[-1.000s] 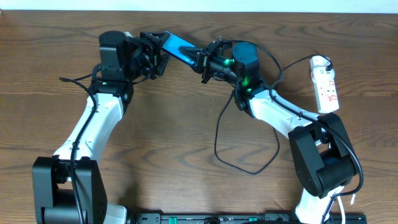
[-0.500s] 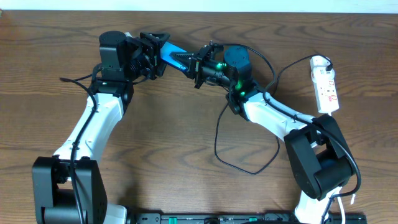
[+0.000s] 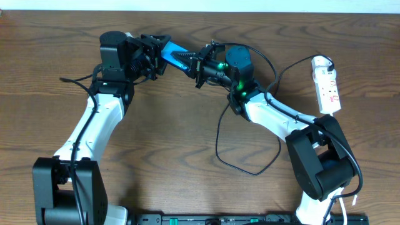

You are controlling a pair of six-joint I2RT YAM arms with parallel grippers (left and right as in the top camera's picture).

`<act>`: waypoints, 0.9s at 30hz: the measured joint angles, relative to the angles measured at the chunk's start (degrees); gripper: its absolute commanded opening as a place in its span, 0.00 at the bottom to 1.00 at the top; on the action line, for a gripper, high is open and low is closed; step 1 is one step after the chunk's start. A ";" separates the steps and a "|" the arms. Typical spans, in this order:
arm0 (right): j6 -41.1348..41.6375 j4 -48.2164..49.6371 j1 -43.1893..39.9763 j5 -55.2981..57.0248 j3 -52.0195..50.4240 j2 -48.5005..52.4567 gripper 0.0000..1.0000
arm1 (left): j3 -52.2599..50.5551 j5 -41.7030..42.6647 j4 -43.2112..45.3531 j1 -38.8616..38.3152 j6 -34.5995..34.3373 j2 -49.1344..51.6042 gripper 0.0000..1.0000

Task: Plug charger to phone and switch on socket

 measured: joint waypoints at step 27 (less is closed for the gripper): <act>0.17 0.26 0.00 0.07 0.00 0.00 0.01 | 0.00 -0.02 -0.02 0.00 0.24 0.00 0.07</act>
